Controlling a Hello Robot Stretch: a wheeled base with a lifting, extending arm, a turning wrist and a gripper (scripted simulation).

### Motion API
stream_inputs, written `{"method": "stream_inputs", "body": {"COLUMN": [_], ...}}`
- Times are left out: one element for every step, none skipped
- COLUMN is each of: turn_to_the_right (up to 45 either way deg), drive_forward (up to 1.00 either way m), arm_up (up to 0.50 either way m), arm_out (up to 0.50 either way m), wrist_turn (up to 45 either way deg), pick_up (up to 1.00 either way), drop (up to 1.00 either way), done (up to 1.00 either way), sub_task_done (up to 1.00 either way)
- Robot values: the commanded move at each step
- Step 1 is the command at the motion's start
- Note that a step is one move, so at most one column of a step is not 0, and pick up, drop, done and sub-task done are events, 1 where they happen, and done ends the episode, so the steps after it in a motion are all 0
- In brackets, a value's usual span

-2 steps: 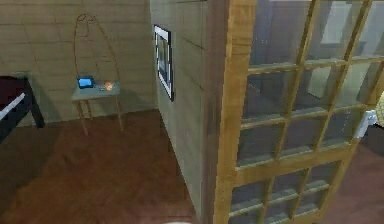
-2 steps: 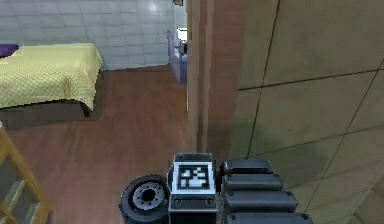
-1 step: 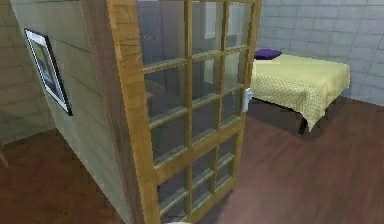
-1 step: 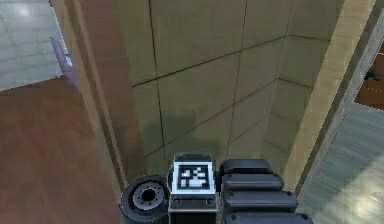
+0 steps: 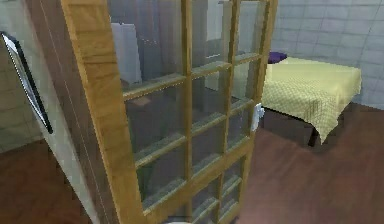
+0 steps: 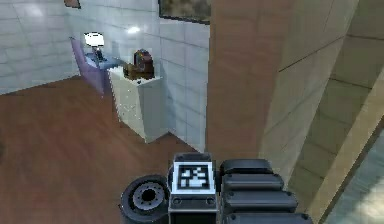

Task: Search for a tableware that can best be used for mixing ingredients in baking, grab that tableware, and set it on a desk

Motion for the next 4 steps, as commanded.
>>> {"method": "stream_inputs", "body": {"turn_to_the_right": [45.0, 21.0, 0.0, -12.0], "drive_forward": [0.00, 0.00, 0.45, 0.00], "arm_up": [0.00, 0.00, 0.00, 0.00], "arm_out": [0.00, 0.00, 0.00, 0.00], "wrist_turn": [0.0, 0.0, 0.0, 0.0], "pick_up": [0.00, 0.00, 0.00, 0.00], "drop": [0.00, 0.00, 0.00, 0.00], "done": [0.00, 0.00, 0.00, 0.00], "sub_task_done": [0.00, 0.00, 0.00, 0.00]}}
